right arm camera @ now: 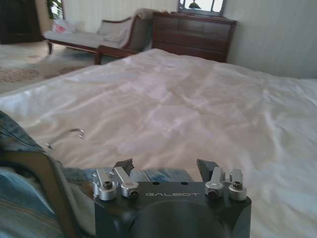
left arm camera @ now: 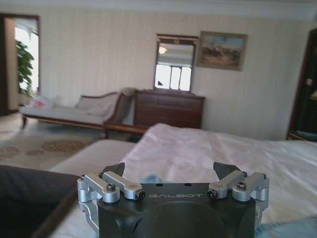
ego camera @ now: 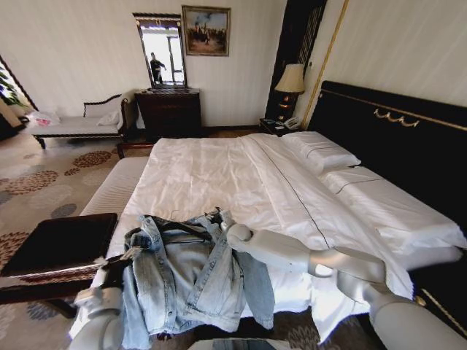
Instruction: Pick up the clothes from the bed and hang them on the clothes hanger.
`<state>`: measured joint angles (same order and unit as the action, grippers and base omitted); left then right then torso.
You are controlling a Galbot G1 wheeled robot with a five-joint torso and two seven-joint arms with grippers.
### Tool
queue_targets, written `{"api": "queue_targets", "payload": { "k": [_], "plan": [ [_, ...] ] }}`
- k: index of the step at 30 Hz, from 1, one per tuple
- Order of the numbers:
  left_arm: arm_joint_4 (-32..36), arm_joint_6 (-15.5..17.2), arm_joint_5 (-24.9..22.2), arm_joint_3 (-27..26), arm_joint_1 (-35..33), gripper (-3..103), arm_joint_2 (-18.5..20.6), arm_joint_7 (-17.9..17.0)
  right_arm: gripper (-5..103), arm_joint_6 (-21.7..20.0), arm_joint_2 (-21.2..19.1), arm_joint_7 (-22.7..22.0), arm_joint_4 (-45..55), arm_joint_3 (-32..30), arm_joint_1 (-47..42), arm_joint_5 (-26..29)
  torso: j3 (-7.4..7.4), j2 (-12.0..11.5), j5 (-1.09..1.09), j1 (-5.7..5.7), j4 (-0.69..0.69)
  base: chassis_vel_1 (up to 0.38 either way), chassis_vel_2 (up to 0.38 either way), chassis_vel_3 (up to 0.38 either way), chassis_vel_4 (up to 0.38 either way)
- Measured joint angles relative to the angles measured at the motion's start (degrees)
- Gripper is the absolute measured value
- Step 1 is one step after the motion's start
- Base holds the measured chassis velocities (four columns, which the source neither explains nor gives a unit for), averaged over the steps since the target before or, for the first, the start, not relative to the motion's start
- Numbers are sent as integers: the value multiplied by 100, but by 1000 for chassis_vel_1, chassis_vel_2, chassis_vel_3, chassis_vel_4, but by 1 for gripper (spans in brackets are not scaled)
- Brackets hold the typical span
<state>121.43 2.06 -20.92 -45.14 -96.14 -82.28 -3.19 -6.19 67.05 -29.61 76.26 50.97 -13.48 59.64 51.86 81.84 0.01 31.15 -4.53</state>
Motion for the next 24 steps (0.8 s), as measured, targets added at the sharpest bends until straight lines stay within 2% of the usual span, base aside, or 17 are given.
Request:
{"api": "queue_targets", "payload": {
  "k": [2,5,8,12,15,17,18,19,20,22,24],
  "plan": [
    [-128,251,-19,278,264,100,126,25,84,-75,-81,-258,34,-58,-106,-8,0,0,1,0,0,0,0,0,0],
    [-211,308,66,479,365,100,145,29,95,-124,-162,-361,61,-68,-158,-40,0,0,-1,1,0,0,0,0,0],
    [-336,283,222,669,368,100,44,35,100,-152,-339,-379,197,-69,-227,-39,0,0,0,1,1,0,0,0,0],
    [-416,212,292,700,326,100,-25,36,100,-172,-467,-355,315,-60,-282,9,0,0,0,0,0,0,0,0,0],
    [-450,166,307,676,287,100,-63,36,98,-198,-555,-256,385,-47,-337,50,0,0,-1,0,0,0,0,0,0],
    [-451,143,307,638,245,100,-91,34,88,-213,-570,-216,401,-49,-397,55,0,0,-1,0,0,0,0,0,0],
    [-450,128,310,626,215,100,-107,33,88,-222,-570,-211,414,-59,-430,74,0,0,0,0,1,0,0,0,0],
    [-456,86,333,616,164,100,-134,33,77,-227,-569,-201,437,-77,-473,98,0,0,0,0,1,0,0,0,0],
    [-456,86,333,616,164,100,-134,33,77,-227,-569,-201,437,-77,-473,98,0,0,0,0,1,0,0,0,0],
    [-550,-38,404,588,69,100,-199,33,65,-227,-573,-137,494,-108,-539,107,0,0,-1,0,1,0,0,0,0],
    [-627,-107,420,552,31,100,-238,33,65,-211,-579,-90,525,-123,-568,94,0,0,0,0,1,0,0,0,0]
  ]
}}
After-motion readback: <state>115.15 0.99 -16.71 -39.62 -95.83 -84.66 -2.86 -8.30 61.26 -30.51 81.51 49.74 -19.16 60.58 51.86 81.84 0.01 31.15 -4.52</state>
